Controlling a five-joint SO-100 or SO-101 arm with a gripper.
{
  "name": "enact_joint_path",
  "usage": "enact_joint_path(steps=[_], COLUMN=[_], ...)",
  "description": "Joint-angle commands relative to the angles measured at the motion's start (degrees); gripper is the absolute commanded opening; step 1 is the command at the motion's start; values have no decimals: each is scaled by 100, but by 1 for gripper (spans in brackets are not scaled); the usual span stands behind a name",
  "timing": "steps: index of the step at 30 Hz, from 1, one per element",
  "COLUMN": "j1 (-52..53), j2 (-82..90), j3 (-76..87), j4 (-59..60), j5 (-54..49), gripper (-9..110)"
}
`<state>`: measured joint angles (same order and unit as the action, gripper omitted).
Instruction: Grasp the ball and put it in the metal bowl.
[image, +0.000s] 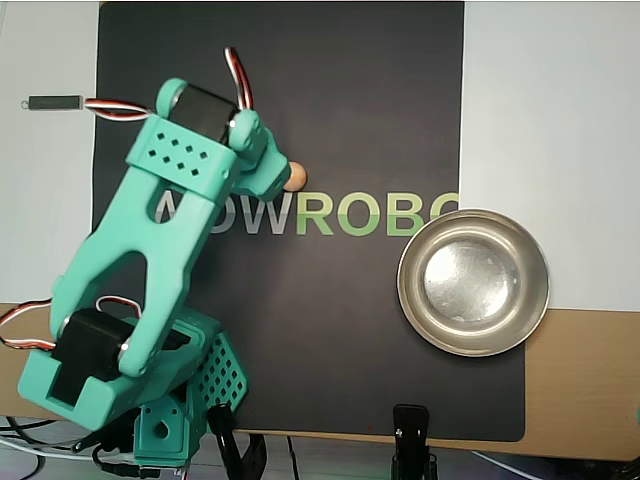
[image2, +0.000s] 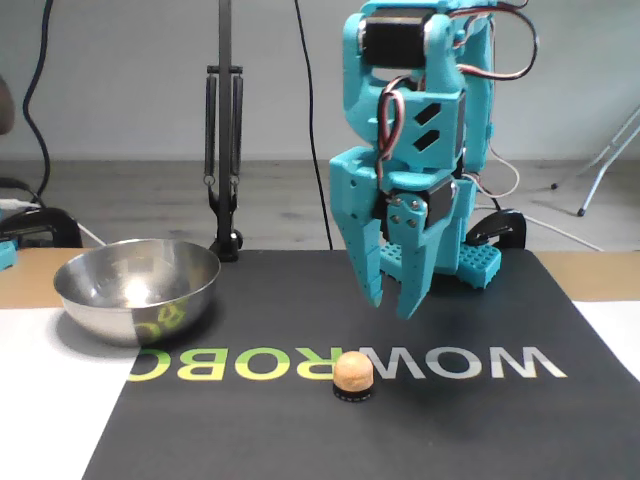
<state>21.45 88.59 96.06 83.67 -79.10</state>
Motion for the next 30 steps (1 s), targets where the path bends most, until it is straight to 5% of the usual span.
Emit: enact_joint_path(steps=[1,30], j1=[53,70], j2=[26,35], j3=[-132,-149], j4=[-26,-26], j5=[0,-44], gripper=[33,38])
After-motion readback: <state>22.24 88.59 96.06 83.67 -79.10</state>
